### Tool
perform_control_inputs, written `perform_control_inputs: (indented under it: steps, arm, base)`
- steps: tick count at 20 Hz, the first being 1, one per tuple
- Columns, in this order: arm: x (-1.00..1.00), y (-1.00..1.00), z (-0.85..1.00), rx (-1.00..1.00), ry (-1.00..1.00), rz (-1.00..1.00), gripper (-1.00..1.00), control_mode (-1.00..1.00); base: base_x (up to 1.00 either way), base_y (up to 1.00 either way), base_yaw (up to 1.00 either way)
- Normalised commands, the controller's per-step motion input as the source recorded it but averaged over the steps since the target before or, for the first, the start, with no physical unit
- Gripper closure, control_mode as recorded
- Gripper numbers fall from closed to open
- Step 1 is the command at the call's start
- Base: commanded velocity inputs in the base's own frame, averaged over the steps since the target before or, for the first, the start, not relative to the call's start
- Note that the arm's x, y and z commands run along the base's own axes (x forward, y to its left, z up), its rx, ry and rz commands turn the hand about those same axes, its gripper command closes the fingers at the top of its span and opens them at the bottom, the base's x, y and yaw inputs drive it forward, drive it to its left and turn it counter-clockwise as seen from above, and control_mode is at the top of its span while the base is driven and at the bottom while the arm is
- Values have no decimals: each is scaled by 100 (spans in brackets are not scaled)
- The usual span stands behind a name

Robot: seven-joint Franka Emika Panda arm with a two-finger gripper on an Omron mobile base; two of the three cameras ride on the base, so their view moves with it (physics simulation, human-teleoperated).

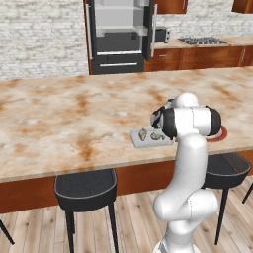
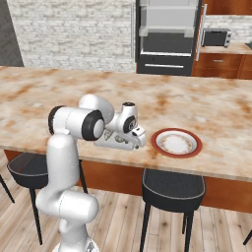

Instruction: Place two dumplings into each of the tupperware containers and then place the containers in the fridge.

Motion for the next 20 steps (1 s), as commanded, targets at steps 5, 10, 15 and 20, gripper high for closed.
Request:
perform_control_inputs:
  steps: [5,10,15,20]
  arm:
    - [-19,24,-61,0,-20,0,100,-100]
    - [-4,20,-16,0,-4,-6,100,-100]
    - [-26,13,35,0,16,-18,100,-100]
    - [-32,39,23,0,9,-11,100,-100]
  base:
    - [0,0,0]
    - [0,0,0]
    - [0,0,0]
    - [0,0,0]
